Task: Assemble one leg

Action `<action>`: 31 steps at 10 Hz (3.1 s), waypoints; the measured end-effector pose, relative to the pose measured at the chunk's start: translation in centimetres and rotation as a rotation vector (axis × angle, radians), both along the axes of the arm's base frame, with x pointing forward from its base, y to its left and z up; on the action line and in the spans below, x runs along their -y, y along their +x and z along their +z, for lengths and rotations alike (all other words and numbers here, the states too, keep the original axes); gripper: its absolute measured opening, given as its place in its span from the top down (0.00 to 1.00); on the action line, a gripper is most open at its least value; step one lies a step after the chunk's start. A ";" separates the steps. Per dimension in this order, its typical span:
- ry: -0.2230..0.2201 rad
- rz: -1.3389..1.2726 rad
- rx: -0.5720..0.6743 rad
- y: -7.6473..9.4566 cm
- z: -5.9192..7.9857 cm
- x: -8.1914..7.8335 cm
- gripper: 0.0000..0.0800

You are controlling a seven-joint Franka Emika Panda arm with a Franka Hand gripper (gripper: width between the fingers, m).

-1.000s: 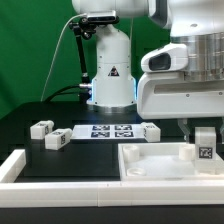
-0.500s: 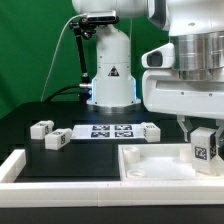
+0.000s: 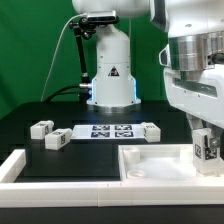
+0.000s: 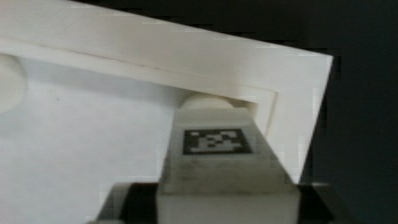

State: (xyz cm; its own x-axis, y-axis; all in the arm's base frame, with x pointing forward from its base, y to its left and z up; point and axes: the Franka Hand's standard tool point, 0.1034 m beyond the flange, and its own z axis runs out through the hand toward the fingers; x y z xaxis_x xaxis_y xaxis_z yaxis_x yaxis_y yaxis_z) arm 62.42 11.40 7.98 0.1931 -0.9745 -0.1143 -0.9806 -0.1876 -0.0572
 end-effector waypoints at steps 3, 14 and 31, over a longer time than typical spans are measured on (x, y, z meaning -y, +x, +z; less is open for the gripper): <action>0.002 0.047 0.005 0.0 -0.1 -0.1 0.43; -0.083 1.249 0.093 0.5 -0.2 -0.6 0.19; -0.045 0.318 0.066 0.1 -0.4 0.3 0.64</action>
Offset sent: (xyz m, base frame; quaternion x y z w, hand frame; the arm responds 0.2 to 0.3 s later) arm 0.0059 0.0017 0.0030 -0.0072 -0.0172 -0.0911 0.9957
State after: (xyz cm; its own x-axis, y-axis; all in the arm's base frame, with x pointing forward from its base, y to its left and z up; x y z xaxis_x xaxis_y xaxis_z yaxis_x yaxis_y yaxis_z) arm 62.53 11.11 7.53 0.4940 -0.8680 -0.0494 -0.8670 -0.4876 -0.1031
